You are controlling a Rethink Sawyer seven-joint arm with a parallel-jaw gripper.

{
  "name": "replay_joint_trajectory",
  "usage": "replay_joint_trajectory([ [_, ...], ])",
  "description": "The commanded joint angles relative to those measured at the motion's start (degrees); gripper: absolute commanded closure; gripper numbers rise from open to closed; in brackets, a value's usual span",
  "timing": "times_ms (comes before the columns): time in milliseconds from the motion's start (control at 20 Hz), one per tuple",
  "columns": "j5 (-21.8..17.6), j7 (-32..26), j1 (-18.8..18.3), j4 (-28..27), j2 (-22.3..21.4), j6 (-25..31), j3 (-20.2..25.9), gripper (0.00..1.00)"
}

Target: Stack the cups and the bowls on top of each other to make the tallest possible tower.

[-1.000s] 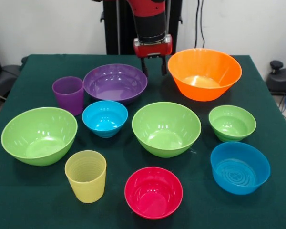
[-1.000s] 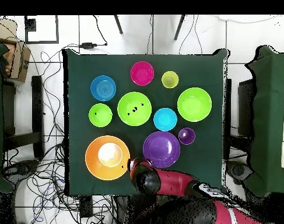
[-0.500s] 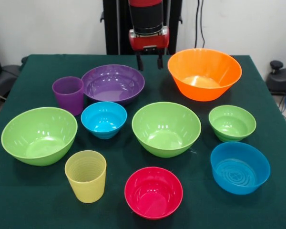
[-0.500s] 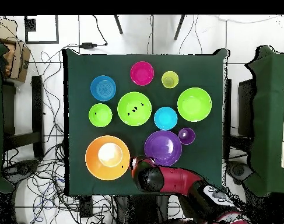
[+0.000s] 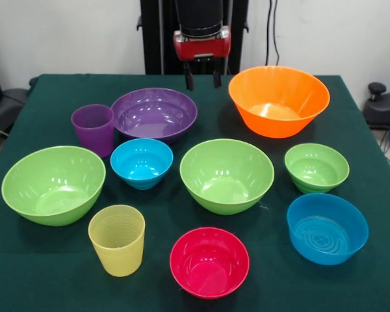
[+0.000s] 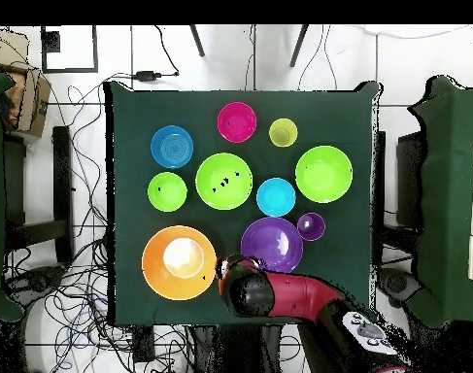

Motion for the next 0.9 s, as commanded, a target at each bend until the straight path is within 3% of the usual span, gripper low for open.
replay_joint_trajectory([
  [50, -1.00, 1.82, 0.27, -5.73, 1.07, 5.76, 5.53, 0.00],
  [500, -2.43, 0.05, -1.31, -9.12, 5.34, 5.49, 6.58, 0.00],
  [900, -3.62, -2.45, -3.63, -11.17, 6.35, 7.83, 8.37, 0.00],
])
